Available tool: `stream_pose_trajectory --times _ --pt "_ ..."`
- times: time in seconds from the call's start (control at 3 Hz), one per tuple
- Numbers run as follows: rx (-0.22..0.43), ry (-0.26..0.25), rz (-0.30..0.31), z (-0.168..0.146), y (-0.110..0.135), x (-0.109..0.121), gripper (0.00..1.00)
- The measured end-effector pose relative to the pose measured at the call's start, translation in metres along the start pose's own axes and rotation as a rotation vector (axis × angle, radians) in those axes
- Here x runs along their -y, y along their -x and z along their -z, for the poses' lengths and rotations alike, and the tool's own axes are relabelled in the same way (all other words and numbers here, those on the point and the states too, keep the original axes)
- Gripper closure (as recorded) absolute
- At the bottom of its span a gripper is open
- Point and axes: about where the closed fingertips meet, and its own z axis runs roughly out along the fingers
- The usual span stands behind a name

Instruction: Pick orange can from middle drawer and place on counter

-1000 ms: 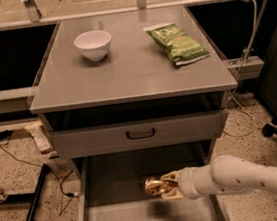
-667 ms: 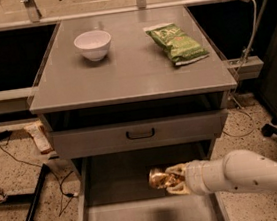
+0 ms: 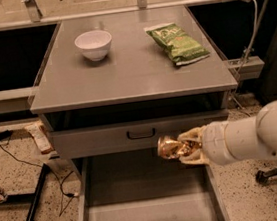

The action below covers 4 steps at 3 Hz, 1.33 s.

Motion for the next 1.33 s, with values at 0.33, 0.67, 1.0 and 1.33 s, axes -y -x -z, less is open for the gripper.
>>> stream_pose_trajectory --times 0.33,0.67,1.0,1.33 --pt "0.002 -0.007 0.033 0.036 0.022 0.032 1.0" --pt "0.002 -0.007 0.034 0.036 0.022 0.032 1.0" --pt "-0.005 -0.04 0.092 0.051 0.043 0.069 1.0" --pt "-0.01 -0.137 0.205 0.084 0.089 0.146 1.0"
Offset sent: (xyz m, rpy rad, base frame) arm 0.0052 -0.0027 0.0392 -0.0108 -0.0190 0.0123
